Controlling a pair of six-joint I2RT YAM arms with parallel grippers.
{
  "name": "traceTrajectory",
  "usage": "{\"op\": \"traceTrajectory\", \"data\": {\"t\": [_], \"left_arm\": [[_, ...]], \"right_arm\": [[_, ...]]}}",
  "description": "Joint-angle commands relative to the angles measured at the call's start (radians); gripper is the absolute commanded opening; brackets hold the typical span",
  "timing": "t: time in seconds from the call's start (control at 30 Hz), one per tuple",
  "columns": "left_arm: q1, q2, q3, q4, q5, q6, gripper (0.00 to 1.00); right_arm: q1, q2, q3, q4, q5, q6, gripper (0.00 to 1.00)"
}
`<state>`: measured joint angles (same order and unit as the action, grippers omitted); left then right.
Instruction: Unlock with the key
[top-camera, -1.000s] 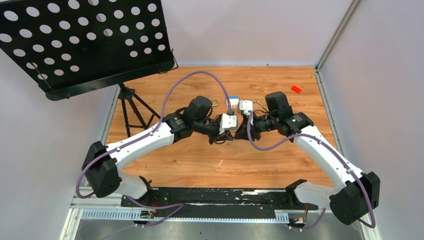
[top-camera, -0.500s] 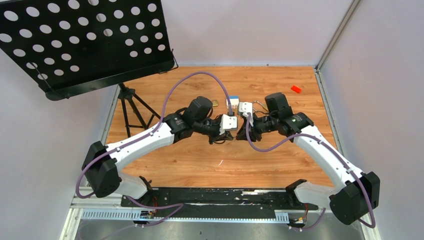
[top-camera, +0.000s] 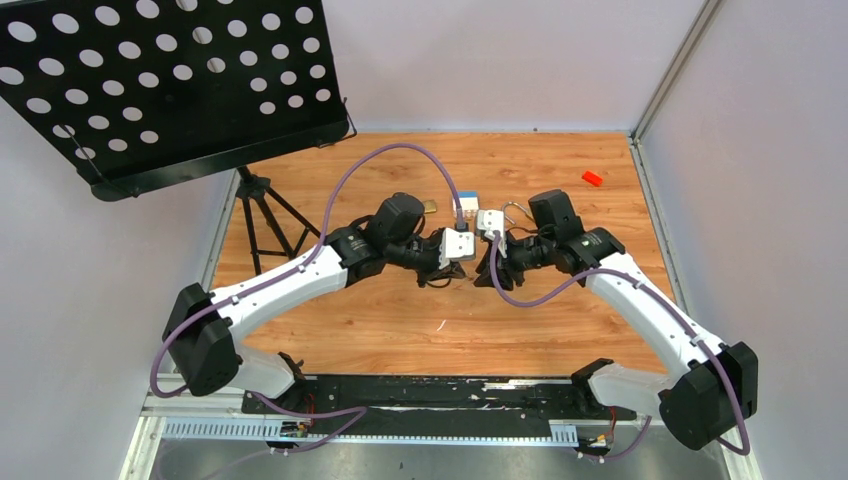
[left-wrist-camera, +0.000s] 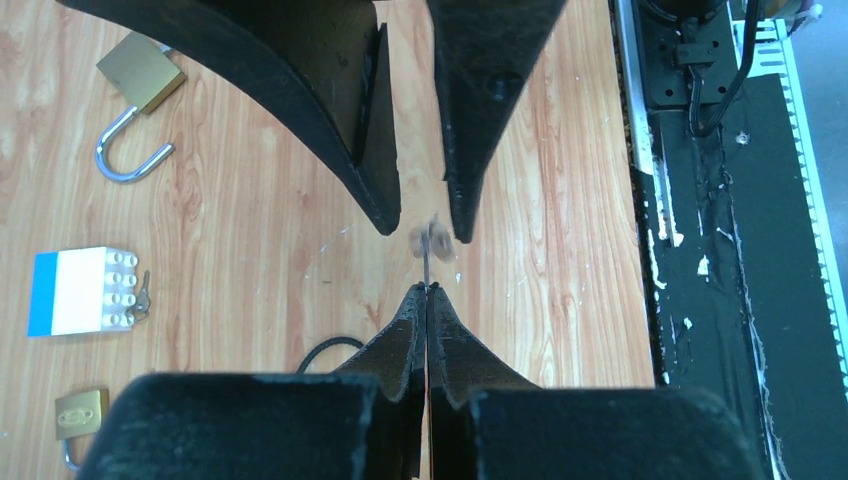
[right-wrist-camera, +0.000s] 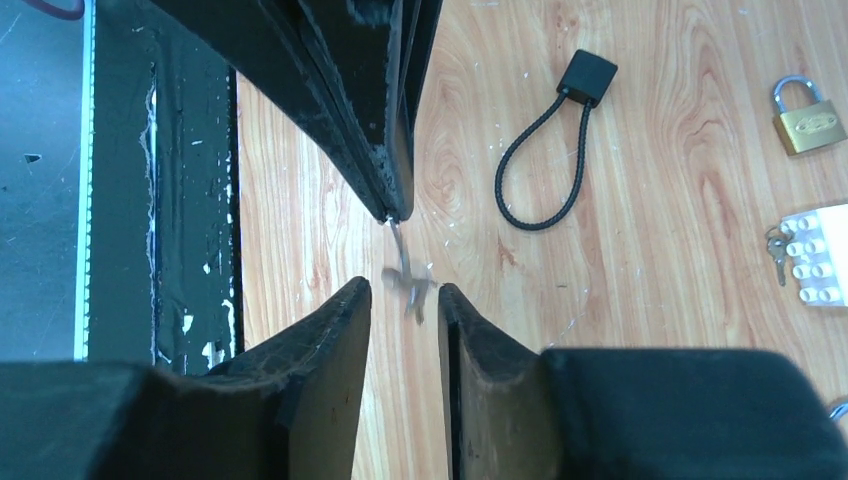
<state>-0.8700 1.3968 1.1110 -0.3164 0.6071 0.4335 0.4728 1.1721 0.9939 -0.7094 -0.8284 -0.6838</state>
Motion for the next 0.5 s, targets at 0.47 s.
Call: {"op": "traceTrajectory", "data": {"t": [0.47], "left_arm": [[-0.004,-0.027,-0.025,-0.029,-0.065,0.074,0.0]], "right_arm": [[0.001,-0.076,-0.058,0.09,0.044,0.019,0.4]]}}
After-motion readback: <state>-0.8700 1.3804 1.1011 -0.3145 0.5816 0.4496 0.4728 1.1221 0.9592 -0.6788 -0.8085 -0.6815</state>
